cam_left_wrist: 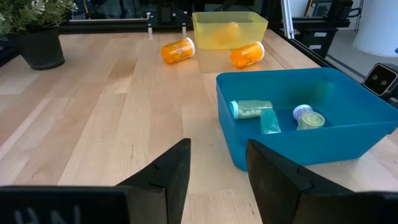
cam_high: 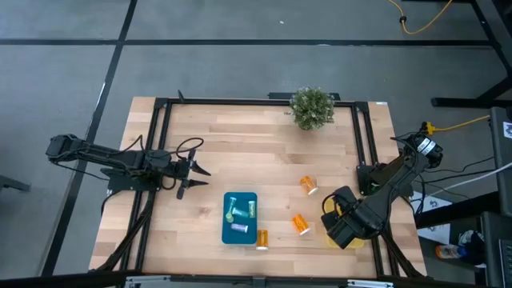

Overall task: Pick and place medicine bottles into bin by pill shape (circle, oval)
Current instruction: Put the large orange pill bottle into the yellow bin

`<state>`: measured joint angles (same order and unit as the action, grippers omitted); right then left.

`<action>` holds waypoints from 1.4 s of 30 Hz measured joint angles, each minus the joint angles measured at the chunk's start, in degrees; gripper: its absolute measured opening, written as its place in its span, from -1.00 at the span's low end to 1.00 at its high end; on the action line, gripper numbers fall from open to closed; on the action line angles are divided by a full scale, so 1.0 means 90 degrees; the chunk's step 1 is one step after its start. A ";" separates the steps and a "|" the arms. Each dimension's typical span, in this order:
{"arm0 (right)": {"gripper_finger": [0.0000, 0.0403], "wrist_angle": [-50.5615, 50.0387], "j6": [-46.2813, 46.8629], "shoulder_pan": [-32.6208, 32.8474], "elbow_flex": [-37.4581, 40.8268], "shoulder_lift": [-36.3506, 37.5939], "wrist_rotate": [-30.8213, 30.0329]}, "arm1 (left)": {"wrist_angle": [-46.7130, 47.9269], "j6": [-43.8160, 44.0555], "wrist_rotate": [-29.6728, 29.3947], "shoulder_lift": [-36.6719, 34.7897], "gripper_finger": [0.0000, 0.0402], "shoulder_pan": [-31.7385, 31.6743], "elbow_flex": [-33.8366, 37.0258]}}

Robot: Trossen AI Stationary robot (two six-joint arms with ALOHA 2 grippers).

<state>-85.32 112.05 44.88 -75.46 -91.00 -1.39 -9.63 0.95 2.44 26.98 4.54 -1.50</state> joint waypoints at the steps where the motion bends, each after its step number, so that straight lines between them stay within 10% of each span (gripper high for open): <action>1: 0.41 0.0005 0.0000 0.0000 0.0000 0.0000 0.0000 | 0.0000 0.0000 0.0000 0.0002 -0.27 0.0000 0.0000; 17: 0.41 -0.0179 -0.0136 -0.0981 0.0002 -0.0002 -0.1870 | 0.0000 0.0000 0.0000 0.0000 -0.27 -0.0002 0.0000; 42: 0.41 -0.0544 -0.6998 -0.4893 0.0002 0.0062 -0.0667 | 0.0005 -0.0010 0.0000 0.0002 -0.27 -0.0002 0.0000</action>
<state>-90.22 49.07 0.85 -75.44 -90.44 -7.39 -9.58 0.86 2.44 27.00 4.52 -1.50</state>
